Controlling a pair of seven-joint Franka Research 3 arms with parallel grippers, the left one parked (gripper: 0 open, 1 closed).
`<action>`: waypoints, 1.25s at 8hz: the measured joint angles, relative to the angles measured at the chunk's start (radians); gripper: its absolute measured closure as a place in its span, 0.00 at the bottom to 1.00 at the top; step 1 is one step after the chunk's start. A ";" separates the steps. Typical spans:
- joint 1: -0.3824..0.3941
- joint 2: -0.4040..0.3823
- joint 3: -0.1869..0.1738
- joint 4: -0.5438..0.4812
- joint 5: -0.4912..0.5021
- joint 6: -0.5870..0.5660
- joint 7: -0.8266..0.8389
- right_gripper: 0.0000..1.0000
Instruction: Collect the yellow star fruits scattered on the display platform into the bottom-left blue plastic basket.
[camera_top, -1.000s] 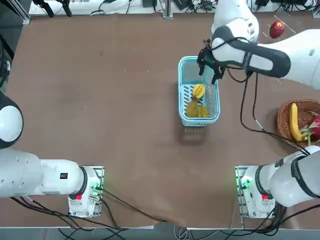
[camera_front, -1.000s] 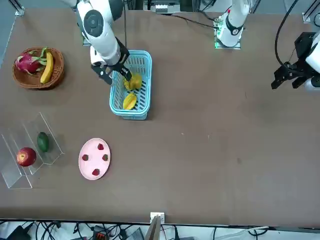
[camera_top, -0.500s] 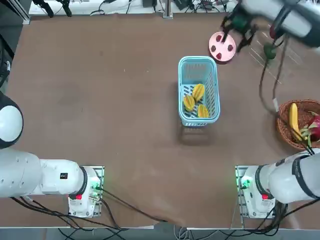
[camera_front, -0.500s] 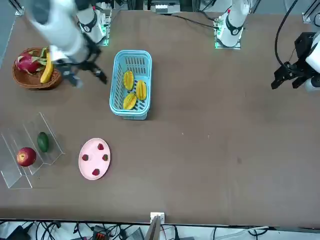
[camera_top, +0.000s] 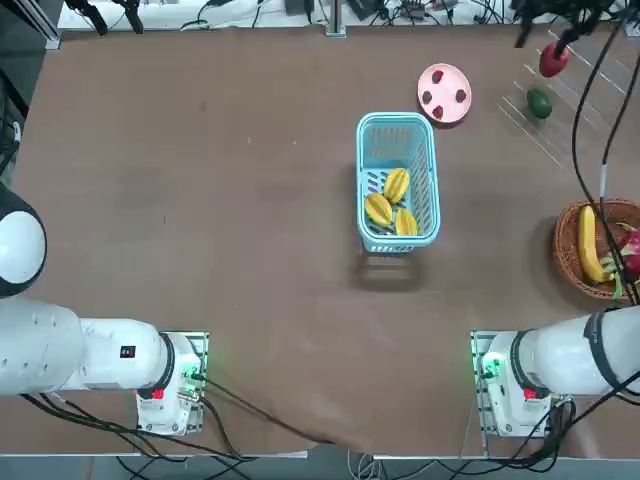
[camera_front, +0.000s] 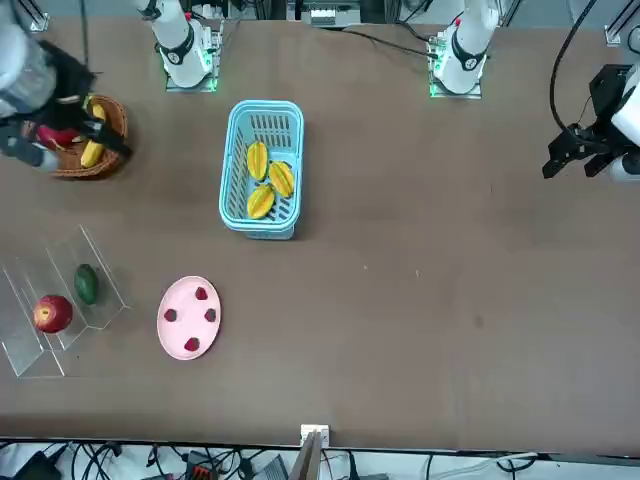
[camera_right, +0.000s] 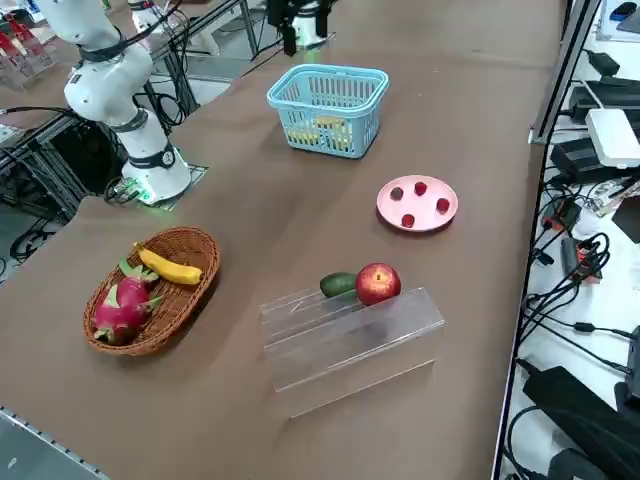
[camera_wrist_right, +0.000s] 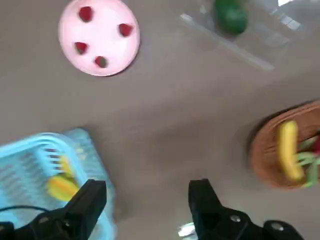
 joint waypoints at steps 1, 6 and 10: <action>-0.007 0.001 -0.007 0.004 -0.030 -0.028 -0.088 0.00; -0.012 0.016 -0.072 0.075 -0.037 -0.085 -0.319 0.00; -0.154 0.093 0.066 0.183 -0.037 -0.107 -0.327 0.00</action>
